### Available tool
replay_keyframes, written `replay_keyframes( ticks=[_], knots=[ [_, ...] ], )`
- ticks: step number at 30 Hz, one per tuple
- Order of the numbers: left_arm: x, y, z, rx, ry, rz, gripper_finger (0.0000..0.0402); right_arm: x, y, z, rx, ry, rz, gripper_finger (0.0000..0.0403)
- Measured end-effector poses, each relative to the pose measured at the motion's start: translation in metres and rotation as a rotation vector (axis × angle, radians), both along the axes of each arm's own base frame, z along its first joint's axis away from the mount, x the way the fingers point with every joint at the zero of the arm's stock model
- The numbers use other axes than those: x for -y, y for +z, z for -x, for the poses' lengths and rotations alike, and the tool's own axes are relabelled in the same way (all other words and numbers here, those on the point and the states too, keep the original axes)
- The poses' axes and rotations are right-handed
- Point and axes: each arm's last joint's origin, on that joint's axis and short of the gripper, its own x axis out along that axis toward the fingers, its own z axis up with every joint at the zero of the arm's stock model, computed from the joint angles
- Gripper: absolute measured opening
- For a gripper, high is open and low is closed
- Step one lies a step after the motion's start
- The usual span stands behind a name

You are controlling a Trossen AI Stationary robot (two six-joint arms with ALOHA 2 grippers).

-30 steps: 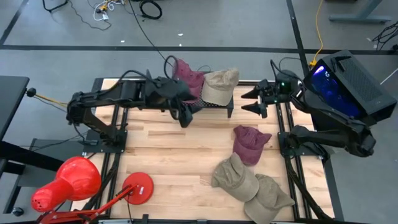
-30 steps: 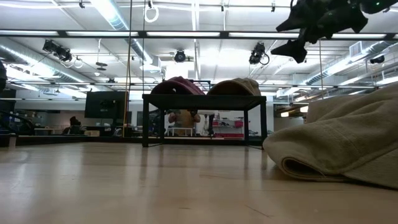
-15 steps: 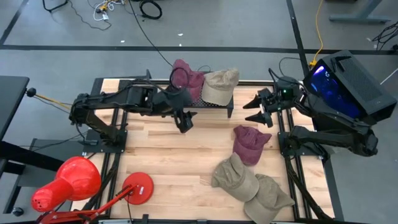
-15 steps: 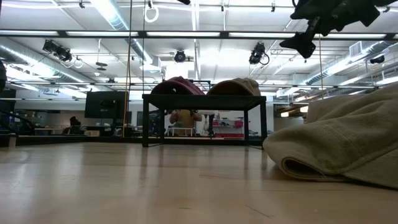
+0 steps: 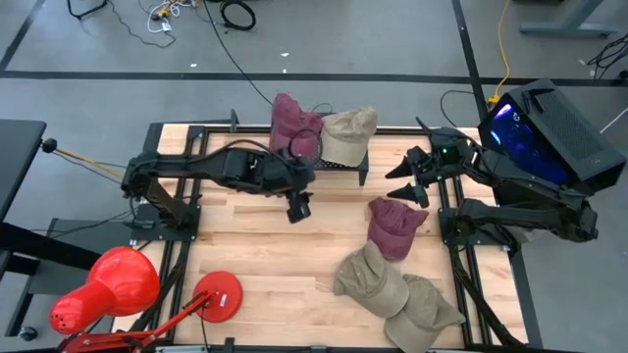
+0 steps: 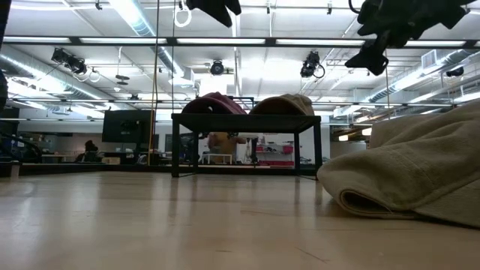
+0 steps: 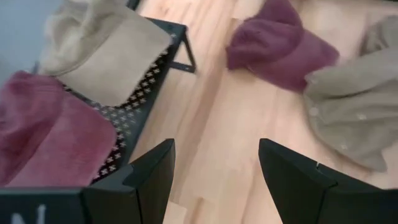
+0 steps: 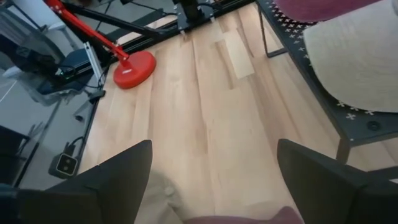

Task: Pick & Place hat
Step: Stack the red cap on top of the red cap on the shelf

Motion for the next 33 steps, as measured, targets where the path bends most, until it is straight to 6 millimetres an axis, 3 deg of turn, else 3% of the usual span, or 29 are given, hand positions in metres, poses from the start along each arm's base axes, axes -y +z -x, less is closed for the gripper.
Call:
replay_keyframes(
  ticks=[14,19,23,28,33],
  knots=[
    [0.003,-0.009,0.009,-0.108,-0.077,-0.003,0.0237,-0.006,0.000,-0.002,-0.007,0.026,-0.001,0.0345],
    [0.004,-0.038,0.024,-0.142,-0.135,0.072,0.0220,-0.008,0.000,-0.003,-0.013,0.019,-0.034,0.0345],
    [0.005,-0.054,0.037,-0.074,-0.155,0.137,0.0195,-0.009,0.000,-0.004,-0.013,0.026,-0.040,0.0345],
    [0.003,-0.064,0.053,-0.018,-0.146,0.148,0.0176,-0.012,-0.002,-0.003,-0.040,0.044,-0.049,0.0345],
    [0.001,-0.061,0.074,0.091,-0.115,0.170,0.0174,-0.018,-0.014,0.003,-0.177,0.053,-0.025,0.0345]
  ],
)
